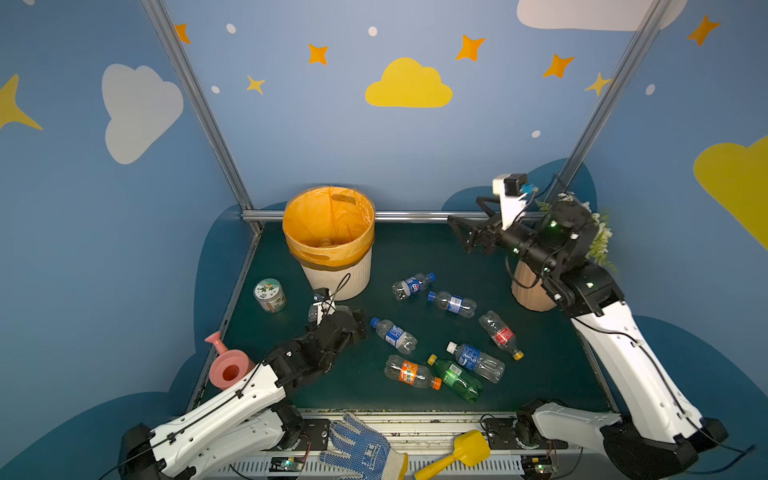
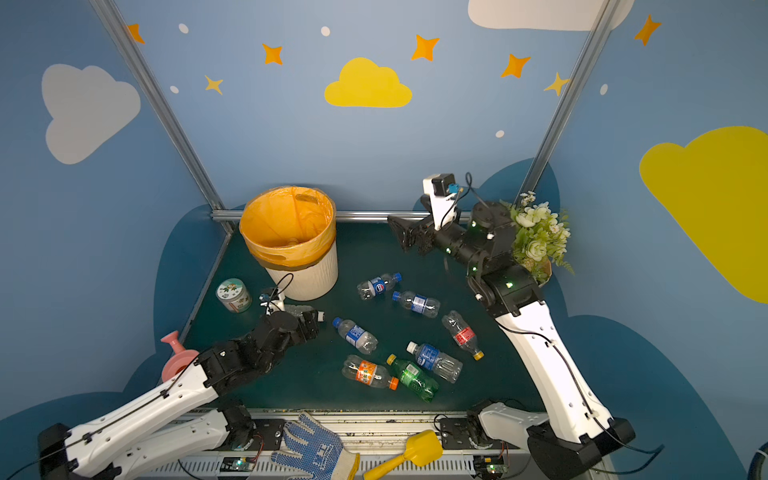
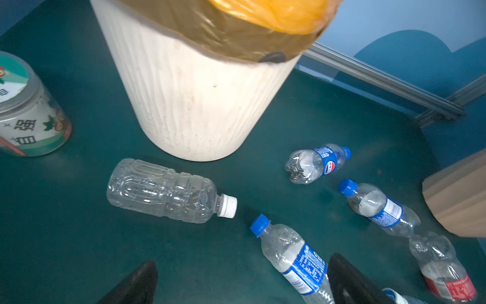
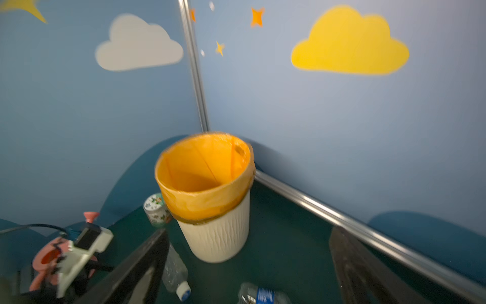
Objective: Throw the plastic bottles in the bin
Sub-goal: Throw the plastic bottle into the trash bin, then pick up the plastic bottle from the center of the table.
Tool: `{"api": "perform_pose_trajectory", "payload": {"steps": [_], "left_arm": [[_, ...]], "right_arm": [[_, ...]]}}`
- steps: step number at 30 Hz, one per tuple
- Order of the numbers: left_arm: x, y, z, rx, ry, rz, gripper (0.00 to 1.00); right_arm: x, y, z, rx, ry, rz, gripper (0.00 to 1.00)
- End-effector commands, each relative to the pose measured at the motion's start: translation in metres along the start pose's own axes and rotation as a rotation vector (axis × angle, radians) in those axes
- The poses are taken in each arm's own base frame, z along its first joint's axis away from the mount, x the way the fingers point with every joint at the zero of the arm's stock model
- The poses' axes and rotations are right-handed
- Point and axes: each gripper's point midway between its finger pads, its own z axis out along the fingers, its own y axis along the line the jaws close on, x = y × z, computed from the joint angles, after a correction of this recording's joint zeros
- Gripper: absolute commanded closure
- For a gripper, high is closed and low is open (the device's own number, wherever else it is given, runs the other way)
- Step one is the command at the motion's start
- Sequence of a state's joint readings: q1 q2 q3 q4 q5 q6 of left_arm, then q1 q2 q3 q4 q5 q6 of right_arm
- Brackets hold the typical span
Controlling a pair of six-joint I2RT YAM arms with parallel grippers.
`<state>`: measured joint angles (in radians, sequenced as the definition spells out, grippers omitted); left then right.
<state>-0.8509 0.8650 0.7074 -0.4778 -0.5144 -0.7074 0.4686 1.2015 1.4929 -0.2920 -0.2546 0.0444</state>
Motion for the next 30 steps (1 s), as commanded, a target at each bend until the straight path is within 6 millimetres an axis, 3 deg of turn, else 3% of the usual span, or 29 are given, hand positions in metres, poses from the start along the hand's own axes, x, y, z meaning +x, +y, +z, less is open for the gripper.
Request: {"api": "perform_pose_trajectory", "payload": {"steps": [1, 6, 14, 23, 30], "left_arm": [[-0.011, -0.022, -0.005, 0.037, -0.037, 0.071, 0.0], [0.001, -0.045, 0.001, 0.055, -0.005, 0.144, 0.0], [0.009, -0.052, 0.009, 0.049, 0.001, 0.137, 0.0], [0.01, -0.045, 0.012, 0.016, -0.005, 0.147, 0.0], [0.013, -0.036, 0.015, 0.006, 0.011, 0.124, 0.0]], "right_arm": [[0.048, -0.032, -0.005, 0.132, 0.092, 0.048, 0.05], [0.104, -0.058, -0.028, 0.227, 0.161, 0.17, 0.05], [0.183, -0.075, -0.047, 0.319, 0.358, 0.264, 0.05], [0.236, -0.095, -0.048, 0.384, 0.51, 0.268, 0.06], [0.275, -0.106, -0.03, 0.363, 0.719, 0.238, 0.06]]}}
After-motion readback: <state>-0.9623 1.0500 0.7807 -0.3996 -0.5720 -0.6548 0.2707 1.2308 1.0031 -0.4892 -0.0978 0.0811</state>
